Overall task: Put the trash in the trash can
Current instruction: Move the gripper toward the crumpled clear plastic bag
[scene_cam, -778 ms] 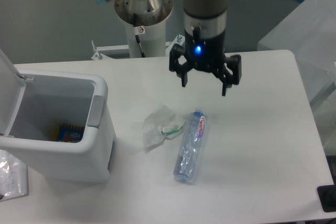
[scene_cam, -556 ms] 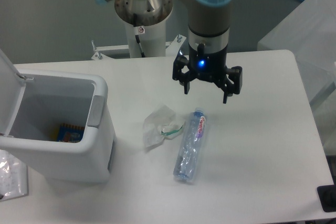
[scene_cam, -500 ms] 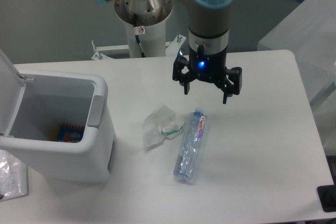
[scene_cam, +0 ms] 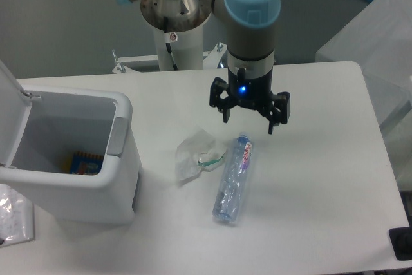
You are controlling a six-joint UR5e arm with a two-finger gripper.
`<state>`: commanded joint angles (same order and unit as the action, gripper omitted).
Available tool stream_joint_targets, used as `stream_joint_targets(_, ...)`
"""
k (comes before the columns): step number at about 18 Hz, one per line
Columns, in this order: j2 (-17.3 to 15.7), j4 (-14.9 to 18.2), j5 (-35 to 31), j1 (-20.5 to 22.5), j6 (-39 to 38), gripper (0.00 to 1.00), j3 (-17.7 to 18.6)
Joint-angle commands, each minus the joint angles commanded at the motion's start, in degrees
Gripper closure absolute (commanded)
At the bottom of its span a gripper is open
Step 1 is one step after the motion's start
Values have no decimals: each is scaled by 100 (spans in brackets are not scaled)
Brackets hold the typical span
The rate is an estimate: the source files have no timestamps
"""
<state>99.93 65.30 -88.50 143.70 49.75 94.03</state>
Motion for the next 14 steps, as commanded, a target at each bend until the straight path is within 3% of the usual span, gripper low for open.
stream_joint_targets(3, -17, -210, -35, -9, 0, 0, 342)
stream_joint_targets(7, -132, -1053, -70, -79, -105, 0, 1159)
stream_joint_targets(14, -114, -1081, -79, -237, 175, 0, 1556)
